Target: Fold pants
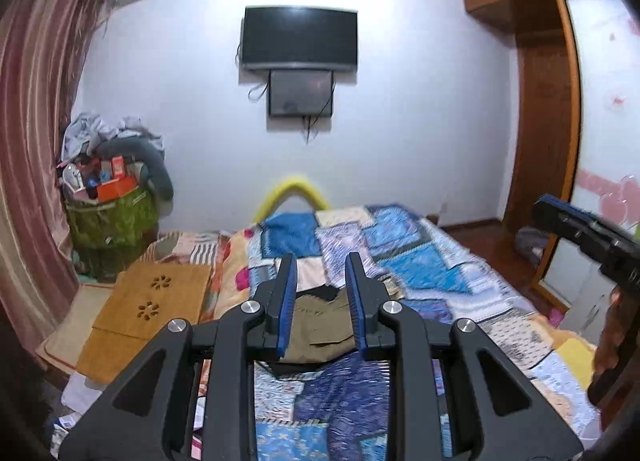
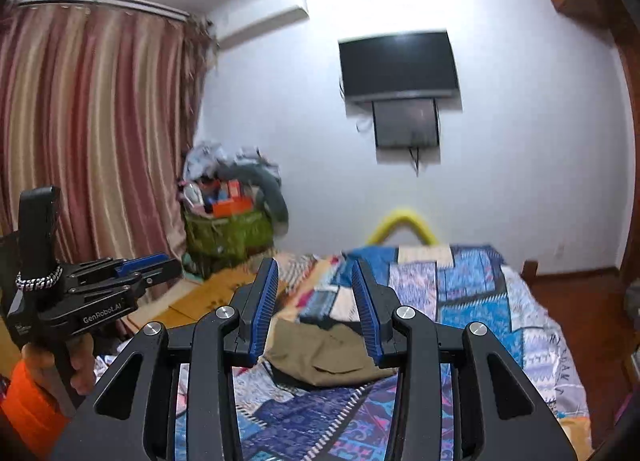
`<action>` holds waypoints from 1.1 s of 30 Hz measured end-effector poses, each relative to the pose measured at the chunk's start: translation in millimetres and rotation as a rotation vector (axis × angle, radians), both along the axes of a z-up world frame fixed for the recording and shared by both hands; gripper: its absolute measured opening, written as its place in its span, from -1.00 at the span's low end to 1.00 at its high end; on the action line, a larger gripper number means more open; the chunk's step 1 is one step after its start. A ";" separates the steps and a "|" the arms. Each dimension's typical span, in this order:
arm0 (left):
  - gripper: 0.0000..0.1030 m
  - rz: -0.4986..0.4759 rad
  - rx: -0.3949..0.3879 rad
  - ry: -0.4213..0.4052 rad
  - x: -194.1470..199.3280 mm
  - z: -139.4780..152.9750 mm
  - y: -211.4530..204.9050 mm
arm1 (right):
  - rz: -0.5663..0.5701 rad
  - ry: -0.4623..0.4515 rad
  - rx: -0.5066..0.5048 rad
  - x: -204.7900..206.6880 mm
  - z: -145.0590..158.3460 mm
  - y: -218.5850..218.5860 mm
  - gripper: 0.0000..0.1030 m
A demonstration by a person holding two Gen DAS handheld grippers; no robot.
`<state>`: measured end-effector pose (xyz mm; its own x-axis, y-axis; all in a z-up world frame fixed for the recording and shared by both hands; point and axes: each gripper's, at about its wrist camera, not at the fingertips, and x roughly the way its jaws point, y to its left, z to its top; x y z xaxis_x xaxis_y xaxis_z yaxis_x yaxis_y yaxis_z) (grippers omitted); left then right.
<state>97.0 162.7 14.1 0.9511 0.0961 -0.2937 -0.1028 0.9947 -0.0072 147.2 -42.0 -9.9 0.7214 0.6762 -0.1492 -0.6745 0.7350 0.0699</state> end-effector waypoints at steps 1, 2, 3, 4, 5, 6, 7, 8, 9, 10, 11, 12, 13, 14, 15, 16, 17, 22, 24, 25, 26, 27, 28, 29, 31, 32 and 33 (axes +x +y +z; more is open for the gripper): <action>-0.51 -0.001 -0.004 -0.018 -10.8 1.5 -4.8 | 0.001 -0.007 0.009 -7.3 -0.2 -1.1 -0.22; -0.51 0.002 -0.005 -0.031 -19.2 2.3 -7.4 | 0.001 -0.013 0.020 -13.6 -1.2 -2.8 -0.19; -0.51 0.004 -0.007 -0.044 -26.7 3.1 -9.9 | -0.004 -0.019 0.028 -19.7 -2.4 -4.5 -0.11; -0.45 0.007 -0.007 -0.057 -35.0 3.9 -13.2 | -0.011 -0.023 0.031 -23.7 -3.0 -5.4 -0.03; -0.38 0.006 -0.011 -0.069 -42.3 3.7 -15.3 | -0.018 -0.031 0.031 -28.3 -3.1 -6.2 0.01; -0.09 0.003 -0.017 -0.077 -49.1 3.3 -16.8 | -0.026 -0.039 0.036 -31.6 -3.9 -6.8 0.14; 0.19 0.004 -0.022 -0.090 -57.4 3.0 -17.7 | -0.035 -0.043 0.038 -34.9 -3.9 -8.0 0.34; 0.27 0.003 -0.026 -0.105 -63.1 2.7 -18.7 | -0.047 -0.047 0.042 -35.7 -4.5 -9.0 0.44; 0.36 0.007 -0.026 -0.114 -67.4 2.7 -19.3 | -0.062 -0.052 0.049 -35.9 -5.2 -9.8 0.62; 0.41 0.015 -0.019 -0.119 -72.9 3.3 -21.3 | -0.072 -0.055 0.053 -35.8 -5.6 -10.9 0.69; 0.45 0.019 -0.015 -0.121 -74.8 3.3 -21.7 | -0.080 -0.058 0.056 -37.9 -5.9 -12.9 0.72; 0.57 0.023 -0.012 -0.125 -76.2 3.5 -21.8 | -0.087 -0.057 0.055 -38.8 -6.1 -13.3 0.79; 0.73 0.026 -0.014 -0.135 -78.6 3.8 -21.4 | -0.095 -0.058 0.051 -38.9 -6.1 -13.2 0.89; 0.79 0.026 -0.018 -0.143 -81.7 4.0 -21.9 | -0.108 -0.064 0.048 -38.8 -6.7 -12.9 0.94; 0.89 0.028 -0.025 -0.154 -84.0 4.9 -21.3 | -0.123 -0.071 0.045 -40.6 -7.4 -13.1 1.00; 0.98 0.031 -0.025 -0.159 -86.9 5.1 -23.1 | -0.135 -0.075 0.041 -40.0 -7.6 -12.5 1.00; 1.00 0.034 -0.022 -0.164 -89.4 5.8 -24.8 | -0.138 -0.073 0.038 -42.2 -8.0 -13.3 1.00; 1.00 0.056 0.000 -0.167 -91.1 5.1 -30.6 | -0.131 -0.053 0.043 -45.8 -9.5 -17.2 1.00; 1.00 0.054 -0.001 -0.163 -90.5 3.8 -31.5 | -0.136 -0.059 0.040 -49.1 -10.5 -19.3 1.00; 1.00 0.053 -0.002 -0.161 -90.5 2.7 -32.4 | -0.138 -0.061 0.039 -51.2 -10.8 -19.8 1.00; 1.00 0.054 -0.001 -0.160 -90.6 1.8 -32.3 | -0.138 -0.062 0.038 -52.9 -11.2 -20.9 1.00; 1.00 0.056 0.000 -0.158 -90.1 1.4 -32.0 | -0.136 -0.062 0.037 -52.8 -11.1 -21.7 1.00; 1.00 0.056 0.000 -0.156 -89.7 0.5 -31.7 | -0.136 -0.061 0.036 -52.9 -10.8 -21.9 1.00; 1.00 0.057 0.000 -0.154 -89.2 -0.2 -31.4 | -0.137 -0.061 0.036 -53.3 -11.6 -22.1 1.00; 1.00 0.055 -0.002 -0.152 -89.2 -0.9 -30.9 | -0.137 -0.060 0.034 -52.9 -10.2 -23.1 1.00; 1.00 0.055 -0.001 -0.151 -88.8 -1.3 -30.8 | -0.137 -0.060 0.035 -53.6 -10.5 -22.9 1.00; 1.00 0.055 0.001 -0.149 -88.3 -1.8 -31.0 | -0.136 -0.059 0.036 -53.4 -11.2 -22.6 1.00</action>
<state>8.8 131.7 12.3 0.9774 0.1497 -0.1492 -0.1552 0.9875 -0.0259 93.8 -64.6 -21.0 0.8136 0.5758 -0.0813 -0.5726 0.8176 0.0605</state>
